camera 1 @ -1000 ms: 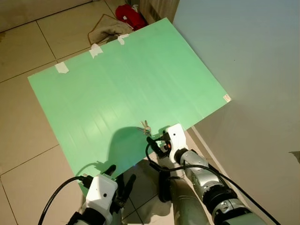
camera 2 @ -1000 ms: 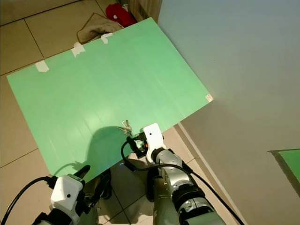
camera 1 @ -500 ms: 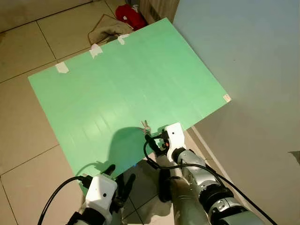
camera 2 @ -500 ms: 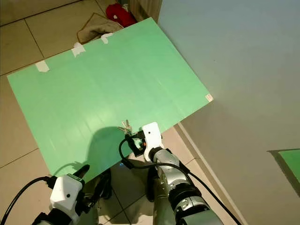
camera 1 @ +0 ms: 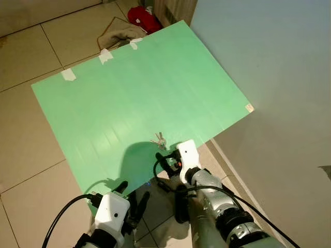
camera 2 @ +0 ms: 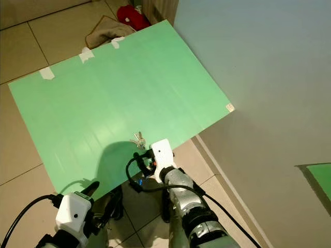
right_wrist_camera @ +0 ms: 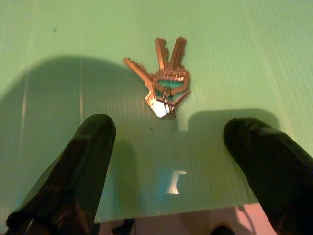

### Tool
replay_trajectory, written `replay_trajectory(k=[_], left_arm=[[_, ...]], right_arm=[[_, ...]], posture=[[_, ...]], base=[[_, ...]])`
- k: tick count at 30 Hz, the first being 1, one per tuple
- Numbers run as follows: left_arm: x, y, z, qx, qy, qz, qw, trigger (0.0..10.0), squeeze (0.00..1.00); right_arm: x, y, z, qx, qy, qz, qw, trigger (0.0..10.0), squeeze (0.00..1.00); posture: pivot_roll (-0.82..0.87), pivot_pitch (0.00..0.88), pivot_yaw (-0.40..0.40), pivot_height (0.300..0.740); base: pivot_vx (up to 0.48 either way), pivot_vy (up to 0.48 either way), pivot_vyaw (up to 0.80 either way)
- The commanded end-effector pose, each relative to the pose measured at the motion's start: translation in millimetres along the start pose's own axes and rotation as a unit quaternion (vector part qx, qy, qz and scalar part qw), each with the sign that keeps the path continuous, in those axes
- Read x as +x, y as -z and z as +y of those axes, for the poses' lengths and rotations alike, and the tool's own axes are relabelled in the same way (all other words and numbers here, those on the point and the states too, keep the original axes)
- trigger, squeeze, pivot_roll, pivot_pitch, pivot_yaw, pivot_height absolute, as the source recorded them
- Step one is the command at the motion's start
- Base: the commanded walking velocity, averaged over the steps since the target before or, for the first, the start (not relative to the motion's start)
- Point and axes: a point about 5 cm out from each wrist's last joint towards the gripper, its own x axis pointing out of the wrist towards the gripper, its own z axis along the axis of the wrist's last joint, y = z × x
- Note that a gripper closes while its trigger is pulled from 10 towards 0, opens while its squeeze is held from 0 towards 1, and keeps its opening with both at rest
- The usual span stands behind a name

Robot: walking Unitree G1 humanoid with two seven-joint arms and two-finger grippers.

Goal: Hang keys on a hook

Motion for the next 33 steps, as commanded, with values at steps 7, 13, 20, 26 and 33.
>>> replay_trajectory(k=[7, 13, 20, 26, 33], left_arm=[[-2.4, 4.5, -6.0, -0.007, 0.005, 0.012, 1.0, 10.0, 0.0], [-2.3, 4.5, -5.6, -0.007, 0.004, 0.012, 1.0, 10.0, 0.0], [-2.6, 4.3, -5.6, -0.006, 0.003, 0.012, 1.0, 10.0, 0.0], [-3.2, 3.8, -5.1, -0.006, 0.002, 0.012, 1.0, 10.0, 0.0], [-3.7, 3.5, -3.7, -0.003, 0.002, 0.013, 1.0, 10.0, 0.0]], right_arm=[[-1.9, 9.3, 0.5, 0.014, 0.033, 0.017, 0.999, 0.0, 0.0], [-1.3, 7.9, 0.2, 0.015, 0.038, 0.014, 0.999, 0.0, 0.0], [-1.7, 9.6, 3.6, 0.015, 0.038, 0.014, 0.999, 0.0, 0.0], [-2.5, 12.4, 7.0, 0.015, 0.036, 0.016, 0.999, 0.0, 0.0], [-2.5, 12.6, 8.5, 0.017, 0.034, 0.016, 0.999, 0.0, 0.0]], posture=[[0.2, 0.451, -0.128, 0.74], [0.2, 0.456, -0.128, 0.74], [0.2, 0.462, -0.132, 0.74], [0.2, 0.469, -0.129, 0.74], [0.2, 0.476, -0.127, 0.74]], base=[[0.0, 0.0, 0.0], [0.0, 0.0, 0.0], [0.0, 0.0, 0.0], [0.0, 0.0, 0.0], [0.0, 0.0, 0.0]])
